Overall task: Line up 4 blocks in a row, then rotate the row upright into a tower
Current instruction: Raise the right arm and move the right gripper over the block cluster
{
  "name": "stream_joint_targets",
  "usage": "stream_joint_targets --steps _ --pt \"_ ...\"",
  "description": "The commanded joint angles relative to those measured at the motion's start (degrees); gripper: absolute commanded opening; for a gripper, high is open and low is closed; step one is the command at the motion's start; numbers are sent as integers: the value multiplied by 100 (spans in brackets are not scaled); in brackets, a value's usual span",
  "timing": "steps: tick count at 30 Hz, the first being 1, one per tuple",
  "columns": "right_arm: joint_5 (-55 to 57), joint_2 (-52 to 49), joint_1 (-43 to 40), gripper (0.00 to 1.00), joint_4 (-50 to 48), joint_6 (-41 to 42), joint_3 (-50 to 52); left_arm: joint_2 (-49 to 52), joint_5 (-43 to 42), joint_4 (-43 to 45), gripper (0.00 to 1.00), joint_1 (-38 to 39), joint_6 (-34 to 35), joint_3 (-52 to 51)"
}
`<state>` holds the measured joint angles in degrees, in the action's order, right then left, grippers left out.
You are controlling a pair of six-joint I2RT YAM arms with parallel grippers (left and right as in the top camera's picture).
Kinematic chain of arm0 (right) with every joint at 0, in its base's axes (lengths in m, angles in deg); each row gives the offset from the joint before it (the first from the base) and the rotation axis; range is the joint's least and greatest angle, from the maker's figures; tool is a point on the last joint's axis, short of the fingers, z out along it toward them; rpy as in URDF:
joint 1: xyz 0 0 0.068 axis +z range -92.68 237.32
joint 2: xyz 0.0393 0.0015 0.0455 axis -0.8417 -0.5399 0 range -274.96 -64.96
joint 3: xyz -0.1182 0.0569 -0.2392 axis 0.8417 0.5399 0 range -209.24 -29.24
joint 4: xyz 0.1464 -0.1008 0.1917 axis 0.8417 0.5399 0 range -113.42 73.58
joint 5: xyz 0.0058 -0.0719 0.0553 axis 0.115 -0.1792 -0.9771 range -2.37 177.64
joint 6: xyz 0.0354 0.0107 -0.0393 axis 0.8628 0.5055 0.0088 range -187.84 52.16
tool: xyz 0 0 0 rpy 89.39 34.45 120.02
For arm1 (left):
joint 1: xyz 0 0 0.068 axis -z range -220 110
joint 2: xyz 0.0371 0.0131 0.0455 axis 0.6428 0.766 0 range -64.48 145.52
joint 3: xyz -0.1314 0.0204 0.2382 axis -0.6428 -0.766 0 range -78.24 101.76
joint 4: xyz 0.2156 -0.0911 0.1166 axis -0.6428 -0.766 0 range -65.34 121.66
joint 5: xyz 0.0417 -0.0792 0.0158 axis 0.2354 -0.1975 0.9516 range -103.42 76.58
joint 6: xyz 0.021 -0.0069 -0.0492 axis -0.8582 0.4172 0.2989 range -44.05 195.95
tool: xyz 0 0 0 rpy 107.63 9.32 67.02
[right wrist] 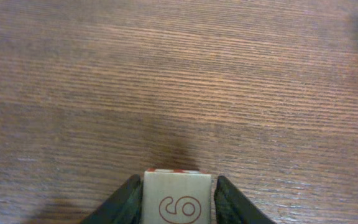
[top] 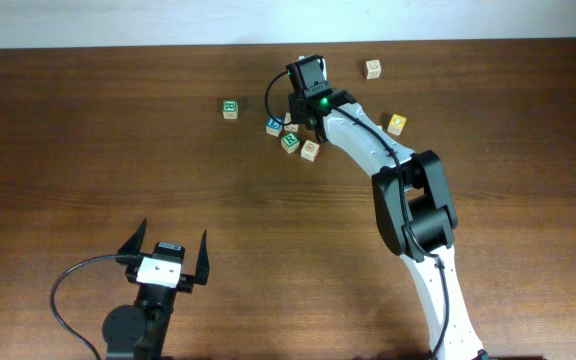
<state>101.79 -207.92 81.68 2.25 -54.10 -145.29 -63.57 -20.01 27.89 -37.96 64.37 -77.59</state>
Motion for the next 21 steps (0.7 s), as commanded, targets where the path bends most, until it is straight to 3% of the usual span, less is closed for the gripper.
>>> stream_joint_targets --steps 1,6,13,21 --pt "133 -76 -2 31 109 50 -90 -33 39 -37 99 15 -74 -9" --pt "131 247 0 29 326 50 -103 -33 39 -37 99 15 -74 -9" --pt "-310 1510 0 29 809 52 -103 -33 39 -39 99 15 -74 -9" --pt "-1738 2828 2 28 3224 387 -103 -33 39 -39 99 15 -74 -9"
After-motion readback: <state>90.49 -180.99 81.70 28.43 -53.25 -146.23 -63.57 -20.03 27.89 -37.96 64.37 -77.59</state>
